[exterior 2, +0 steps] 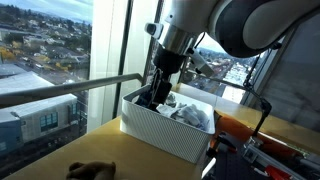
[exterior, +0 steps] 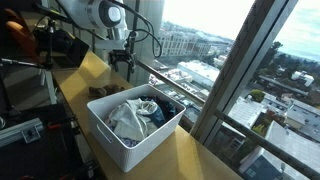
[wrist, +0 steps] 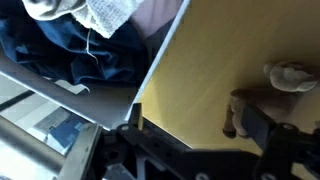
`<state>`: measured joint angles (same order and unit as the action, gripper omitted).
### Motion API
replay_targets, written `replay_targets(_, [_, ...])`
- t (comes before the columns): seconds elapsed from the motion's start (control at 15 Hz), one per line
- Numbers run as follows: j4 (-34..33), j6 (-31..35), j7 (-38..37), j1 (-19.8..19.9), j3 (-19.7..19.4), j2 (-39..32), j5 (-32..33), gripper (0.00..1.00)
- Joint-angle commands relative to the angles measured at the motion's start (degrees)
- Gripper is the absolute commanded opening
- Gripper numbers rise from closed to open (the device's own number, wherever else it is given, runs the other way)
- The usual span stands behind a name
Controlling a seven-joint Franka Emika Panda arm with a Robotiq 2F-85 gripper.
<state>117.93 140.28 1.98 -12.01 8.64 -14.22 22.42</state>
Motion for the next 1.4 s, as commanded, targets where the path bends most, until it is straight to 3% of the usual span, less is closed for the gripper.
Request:
replay_targets(0.0, [-3.57, 3.1, 0.75, -3.27, 2.69, -7.58, -1.71, 1.0])
replay_targets(0.4, [-13.93, 2.86, 0.81, -8.4, 3.18, -22.11, -3.18, 1.0])
replay_targets(1.07, [-28.79, -1.44, 2.02, -9.37, 2.16, -41.05, -6.65, 1.0])
replay_targets(1.13, [-29.54, -1.83, 2.31, -9.31, 2.21, -41.85, -6.99, 0.9])
replay_targets(1.2, [-30.03, -2.27, 2.61, -9.29, 2.19, -42.29, -7.16, 0.72])
replay_targets(1.33, [-30.31, -2.87, 2.87, -9.26, 2.04, -42.35, -7.36, 0.58])
